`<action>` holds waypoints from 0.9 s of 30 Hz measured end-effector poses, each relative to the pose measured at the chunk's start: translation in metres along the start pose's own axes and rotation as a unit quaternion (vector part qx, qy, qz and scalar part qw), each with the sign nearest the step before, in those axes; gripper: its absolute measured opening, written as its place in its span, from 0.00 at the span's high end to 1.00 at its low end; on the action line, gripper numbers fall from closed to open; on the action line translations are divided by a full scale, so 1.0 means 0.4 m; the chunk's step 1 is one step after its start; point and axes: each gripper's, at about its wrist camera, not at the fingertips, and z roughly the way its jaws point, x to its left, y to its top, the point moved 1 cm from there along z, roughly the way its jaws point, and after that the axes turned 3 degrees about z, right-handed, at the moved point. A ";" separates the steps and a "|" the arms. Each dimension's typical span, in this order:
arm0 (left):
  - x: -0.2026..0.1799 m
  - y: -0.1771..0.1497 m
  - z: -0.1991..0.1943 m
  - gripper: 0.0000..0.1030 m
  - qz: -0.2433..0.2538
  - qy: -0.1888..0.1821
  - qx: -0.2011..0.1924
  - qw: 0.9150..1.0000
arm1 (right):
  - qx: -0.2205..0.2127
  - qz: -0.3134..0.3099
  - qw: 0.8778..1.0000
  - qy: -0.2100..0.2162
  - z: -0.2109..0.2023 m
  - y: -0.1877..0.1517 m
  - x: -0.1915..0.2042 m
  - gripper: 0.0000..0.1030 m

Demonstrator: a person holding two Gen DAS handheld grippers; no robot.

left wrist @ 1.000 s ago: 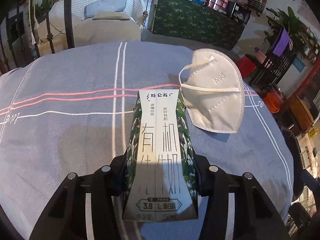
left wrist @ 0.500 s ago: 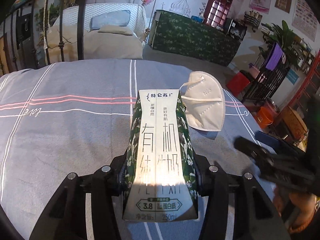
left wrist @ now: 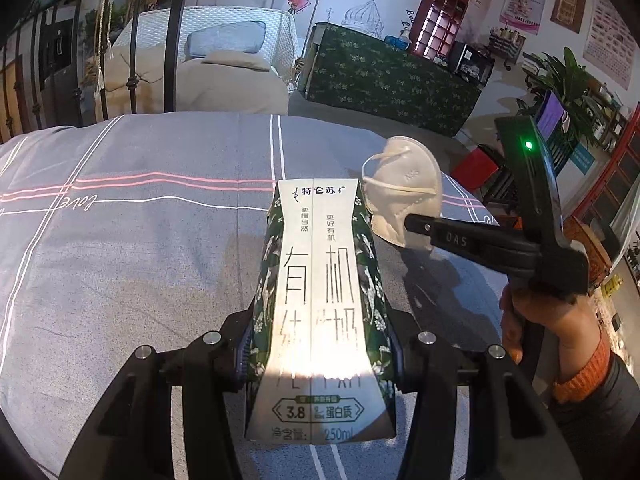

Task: Collect trash
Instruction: 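Grasp the green-and-white milk carton with the left tool while the right tool grasps the white mask, then carry mask and milk carton over the wastebasket and open both tools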

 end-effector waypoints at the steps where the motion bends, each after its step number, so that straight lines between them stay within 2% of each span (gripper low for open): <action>1: -0.001 -0.002 0.003 0.52 -0.001 0.000 0.000 1.000 | -0.001 0.001 1.000 0.008 -0.004 -0.012 0.001 0.96; 8: -0.019 -0.016 0.008 0.52 0.001 -0.003 0.005 1.000 | -0.034 -0.013 0.999 0.008 -0.069 -0.075 0.025 0.98; 15: -0.070 -0.027 0.005 0.52 0.015 -0.013 0.004 1.000 | -0.067 -0.013 0.998 0.003 -0.164 -0.116 0.004 0.98; 21: -0.146 -0.033 0.007 0.52 0.038 -0.031 0.004 0.999 | -0.095 0.017 0.995 -0.014 -0.256 -0.161 -0.099 0.98; 27: -0.248 -0.032 0.016 0.52 0.071 -0.061 0.004 0.996 | -0.120 0.058 0.990 -0.049 -0.366 -0.224 -0.245 0.98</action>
